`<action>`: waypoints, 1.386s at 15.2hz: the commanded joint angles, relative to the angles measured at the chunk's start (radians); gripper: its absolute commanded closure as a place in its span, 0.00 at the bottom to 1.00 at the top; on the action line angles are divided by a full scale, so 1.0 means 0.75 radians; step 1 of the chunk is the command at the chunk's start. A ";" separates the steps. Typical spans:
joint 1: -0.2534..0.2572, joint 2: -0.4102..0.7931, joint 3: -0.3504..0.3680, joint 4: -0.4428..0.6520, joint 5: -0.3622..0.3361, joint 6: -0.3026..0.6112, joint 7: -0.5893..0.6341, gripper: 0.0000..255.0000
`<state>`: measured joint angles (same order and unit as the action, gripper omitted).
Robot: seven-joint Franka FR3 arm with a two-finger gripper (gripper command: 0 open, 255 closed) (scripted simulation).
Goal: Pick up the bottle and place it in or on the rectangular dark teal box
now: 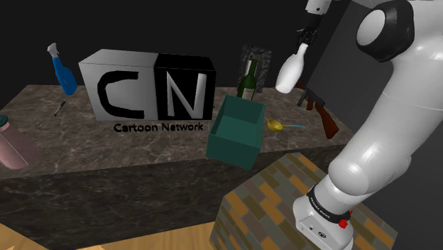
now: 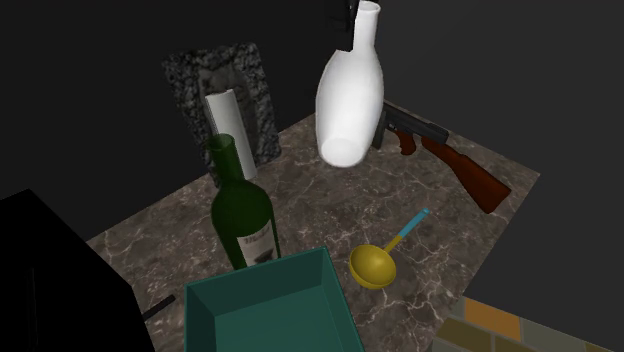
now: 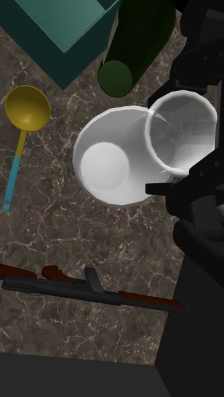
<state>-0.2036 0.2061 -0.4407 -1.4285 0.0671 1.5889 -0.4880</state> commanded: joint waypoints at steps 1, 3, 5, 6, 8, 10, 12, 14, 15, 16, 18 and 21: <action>-0.006 0.014 -0.001 0.059 0.006 -0.046 -0.003 1.00; -0.012 0.026 -0.003 0.112 0.011 -0.088 -0.006 1.00; -0.019 0.041 -0.004 0.169 0.018 -0.130 -0.010 1.00; -0.022 0.050 -0.005 0.198 0.022 -0.152 -0.011 1.00; -0.031 0.068 -0.007 0.261 0.030 -0.197 -0.015 1.00; -0.006 0.033 0.001 0.242 0.014 -0.211 0.013 1.00; 0.049 -0.050 0.020 0.160 -0.022 -0.205 0.076 1.00; 0.097 -0.125 0.045 0.092 -0.053 -0.205 0.142 1.00; 0.119 -0.160 0.059 0.061 -0.068 -0.208 0.175 1.00; 0.140 -0.193 0.073 0.034 -0.080 -0.211 0.209 1.00; 0.179 -0.255 0.105 -0.014 -0.102 -0.221 0.276 1.00; 0.230 -0.334 0.158 -0.070 -0.125 -0.241 0.377 1.00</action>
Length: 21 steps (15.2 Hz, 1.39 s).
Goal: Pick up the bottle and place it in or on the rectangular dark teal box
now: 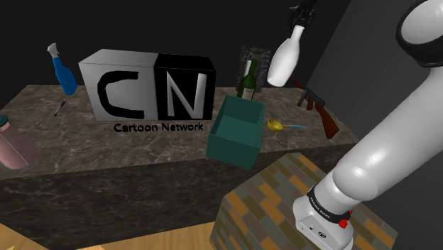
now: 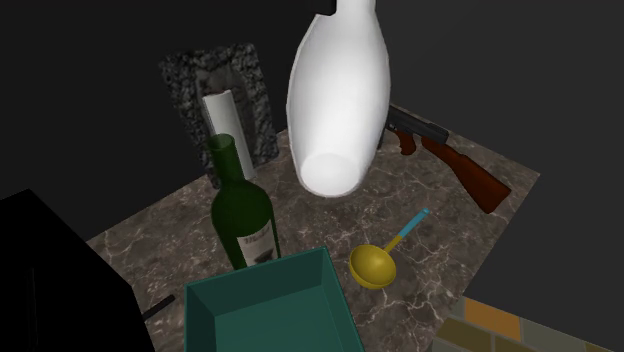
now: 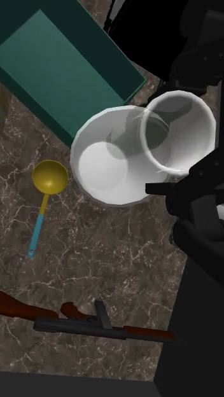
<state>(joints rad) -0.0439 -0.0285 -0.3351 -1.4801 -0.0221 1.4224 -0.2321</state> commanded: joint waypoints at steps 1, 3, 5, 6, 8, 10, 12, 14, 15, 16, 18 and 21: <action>0.033 -0.044 0.036 -0.016 -0.011 -0.027 0.070 1.00; 0.064 -0.085 0.073 -0.039 -0.018 -0.045 0.137 1.00; 0.092 -0.120 0.112 -0.055 -0.021 -0.064 0.204 1.00; 0.106 -0.135 0.131 -0.060 -0.022 -0.075 0.237 1.00; 0.134 -0.161 0.171 -0.065 -0.020 -0.096 0.304 1.00; 0.160 -0.180 0.210 -0.063 -0.015 -0.118 0.371 1.00; 0.187 -0.193 0.250 -0.054 -0.009 -0.141 0.437 1.00; 0.213 -0.199 0.290 -0.038 0.000 -0.164 0.504 1.00; 0.226 -0.200 0.310 -0.028 0.004 -0.176 0.538 1.00; 0.239 -0.200 0.330 -0.016 0.009 -0.188 0.572 1.00; 0.264 -0.194 0.368 0.013 0.019 -0.212 0.636 1.00; 0.264 -0.228 0.369 -0.083 0.017 -0.150 0.638 1.00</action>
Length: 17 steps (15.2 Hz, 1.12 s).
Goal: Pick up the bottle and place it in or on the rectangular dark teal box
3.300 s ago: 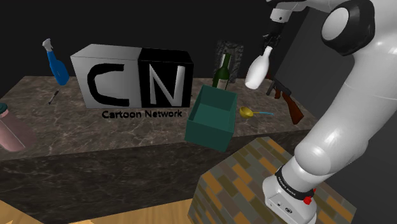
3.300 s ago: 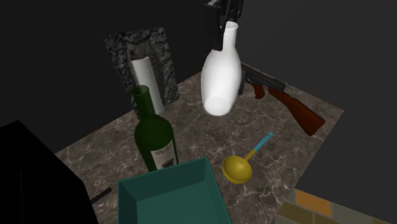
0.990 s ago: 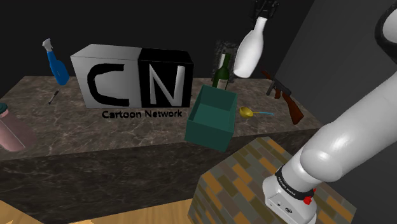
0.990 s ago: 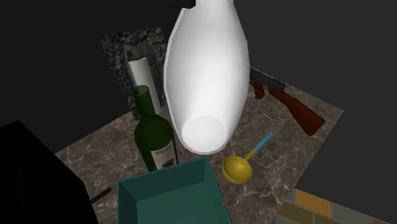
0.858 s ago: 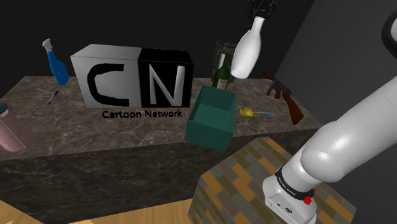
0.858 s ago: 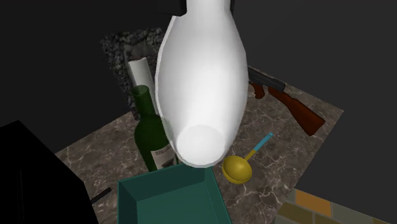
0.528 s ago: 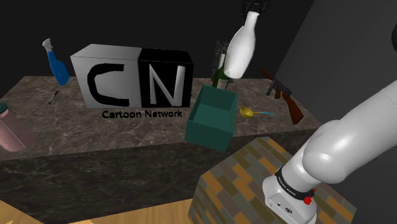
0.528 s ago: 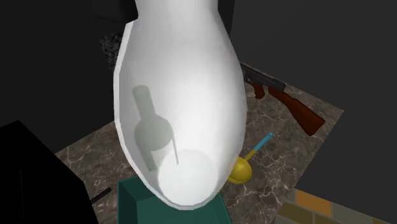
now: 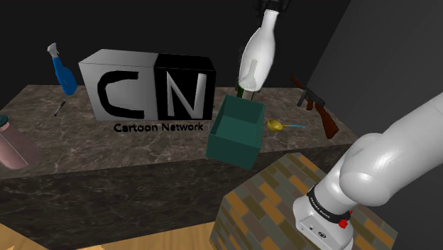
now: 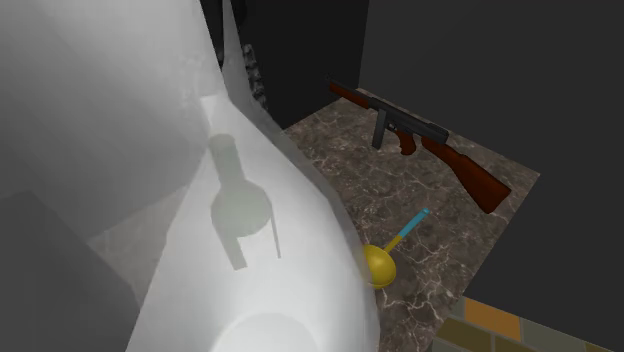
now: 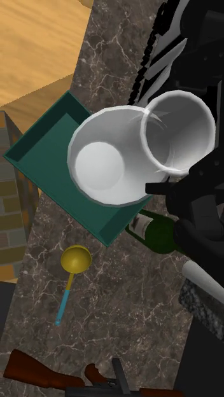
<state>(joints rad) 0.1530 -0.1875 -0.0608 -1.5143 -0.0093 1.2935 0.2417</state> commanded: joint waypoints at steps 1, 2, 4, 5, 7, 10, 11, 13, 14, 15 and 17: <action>0.002 -0.026 0.003 -0.067 -0.001 0.042 0.007 1.00; 0.002 -0.036 0.004 -0.097 -0.001 0.062 0.007 1.00; 0.002 -0.054 0.004 -0.155 -0.002 0.102 0.008 1.00; 0.002 -0.062 0.004 -0.183 -0.002 0.121 0.008 1.00; 0.001 -0.078 0.005 -0.237 -0.003 0.159 0.009 1.00; 0.001 -0.099 0.005 -0.315 -0.004 0.216 0.010 1.00; 0.001 -0.106 0.005 -0.340 -0.004 0.235 0.010 1.00; 0.001 -0.117 0.005 -0.388 -0.005 0.272 0.010 1.00; 0.001 -0.123 0.005 -0.412 -0.005 0.290 0.011 1.00; 0.001 -0.128 0.005 -0.435 -0.006 0.308 0.011 1.00; 0.000 -0.137 0.005 -0.481 -0.006 0.345 0.011 1.00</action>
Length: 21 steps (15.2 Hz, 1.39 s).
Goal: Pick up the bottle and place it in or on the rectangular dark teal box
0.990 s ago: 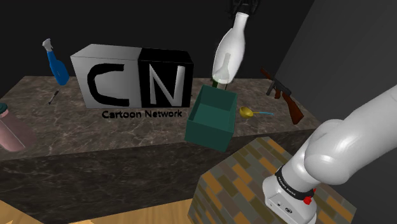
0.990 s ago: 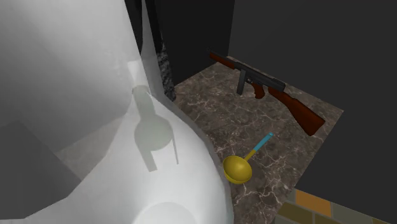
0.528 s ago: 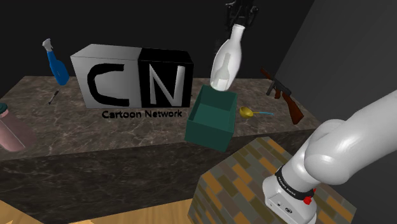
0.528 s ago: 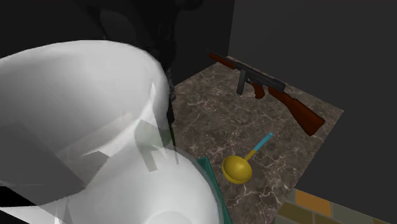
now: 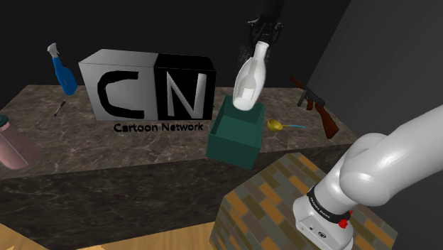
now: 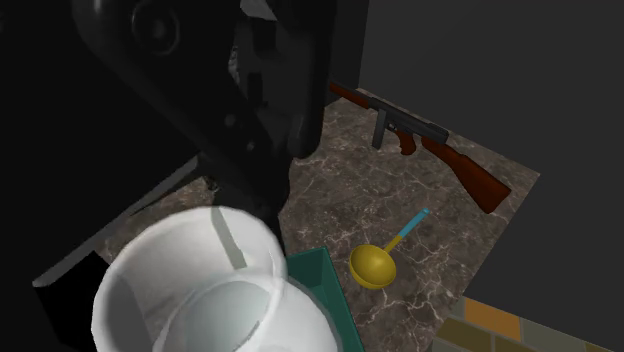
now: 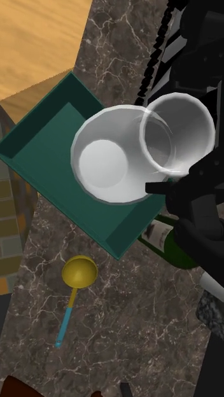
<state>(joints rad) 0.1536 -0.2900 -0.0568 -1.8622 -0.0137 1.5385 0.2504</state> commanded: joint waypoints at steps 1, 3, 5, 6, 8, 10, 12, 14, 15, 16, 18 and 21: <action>0.000 -0.004 0.000 -0.039 0.000 0.036 0.000 1.00; -0.001 -0.012 -0.001 -0.083 -0.001 0.072 0.000 1.00; -0.001 -0.018 -0.001 -0.125 -0.001 0.108 0.000 1.00; -0.001 -0.021 -0.001 -0.146 -0.001 0.126 0.000 1.00; -0.001 -0.025 -0.001 -0.186 -0.002 0.162 0.001 1.00; -0.001 -0.028 -0.001 -0.225 -0.002 0.198 0.001 1.00; -0.002 -0.030 -0.002 -0.251 -0.002 0.223 0.001 1.00; -0.002 -0.030 -0.002 -0.251 -0.002 0.223 0.001 1.00; -0.002 -0.030 -0.002 -0.251 -0.002 0.223 0.001 1.00; -0.002 -0.030 -0.002 -0.251 -0.002 0.223 0.001 1.00; -0.002 -0.030 -0.002 -0.251 -0.002 0.223 0.001 1.00; -0.002 -0.030 -0.002 -0.251 -0.002 0.223 0.001 0.00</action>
<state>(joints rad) 0.1524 -0.3123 -0.0580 -2.0506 -0.0154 1.7055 0.2511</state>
